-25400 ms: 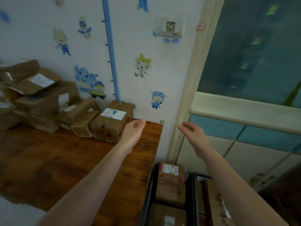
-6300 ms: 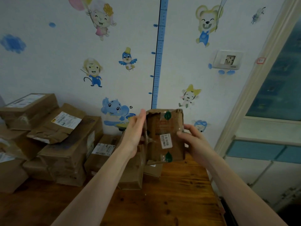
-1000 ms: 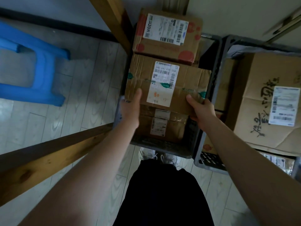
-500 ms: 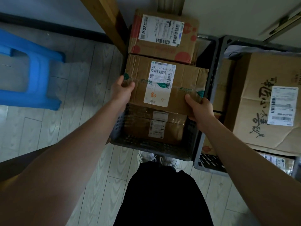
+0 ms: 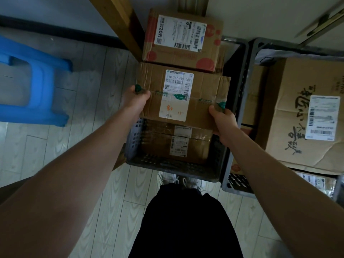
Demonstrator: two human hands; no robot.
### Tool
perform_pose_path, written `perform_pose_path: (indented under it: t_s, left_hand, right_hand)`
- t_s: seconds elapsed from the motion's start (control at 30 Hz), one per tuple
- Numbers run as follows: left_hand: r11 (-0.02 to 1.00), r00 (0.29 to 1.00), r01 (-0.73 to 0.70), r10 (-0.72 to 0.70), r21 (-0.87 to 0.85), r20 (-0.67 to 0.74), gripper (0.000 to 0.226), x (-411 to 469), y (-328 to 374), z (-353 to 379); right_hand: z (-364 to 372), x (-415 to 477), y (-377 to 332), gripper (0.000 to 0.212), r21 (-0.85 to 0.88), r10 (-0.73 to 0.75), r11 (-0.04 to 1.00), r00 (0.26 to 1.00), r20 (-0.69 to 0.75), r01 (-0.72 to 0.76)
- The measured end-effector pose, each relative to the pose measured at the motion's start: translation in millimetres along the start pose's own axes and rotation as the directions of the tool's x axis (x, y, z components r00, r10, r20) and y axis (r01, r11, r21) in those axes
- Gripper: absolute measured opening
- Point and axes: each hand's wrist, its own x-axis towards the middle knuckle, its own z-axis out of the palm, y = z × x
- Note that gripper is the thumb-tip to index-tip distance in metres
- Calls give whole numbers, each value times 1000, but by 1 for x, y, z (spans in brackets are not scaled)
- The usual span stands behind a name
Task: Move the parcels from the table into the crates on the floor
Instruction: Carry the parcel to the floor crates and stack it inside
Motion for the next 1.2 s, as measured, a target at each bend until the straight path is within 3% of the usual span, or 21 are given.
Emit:
perform_pose_path:
  t_s: [0.23,0.33,0.5,0.67,1.0,1.2]
  left_hand:
    - [1000,1000,-11,11,-12,22,15,-3,-6,-1]
    - [999,998,-35,35,-9,46,34,-3,-6,-5]
    - [995,995,-97,96,31,40,57,12,7,-7]
    - [985,982,-163,157,54,104,53,25,21,-9]
    - [998,987,-55,54,7,154,49,5,0,-15]
    - [998,982,-21,32,-60,188,32,-24,-37,-19]
  right_hand:
    - [-11,-3,0,54,39,21,999,1000,-15,-21]
    - [-11,-5,-5,51,55,5,998,1000,-31,-3]
    - [-9,10,-28,60,38,-156,987,985,-76,159]
    - [-4,19,-51,47,-13,-241,971,970,-34,241]
    - [0,2,-22,28,-1,-137,991,989,-51,137]
    - [-5,-18,10,23,0,-73,997,997,-36,73]
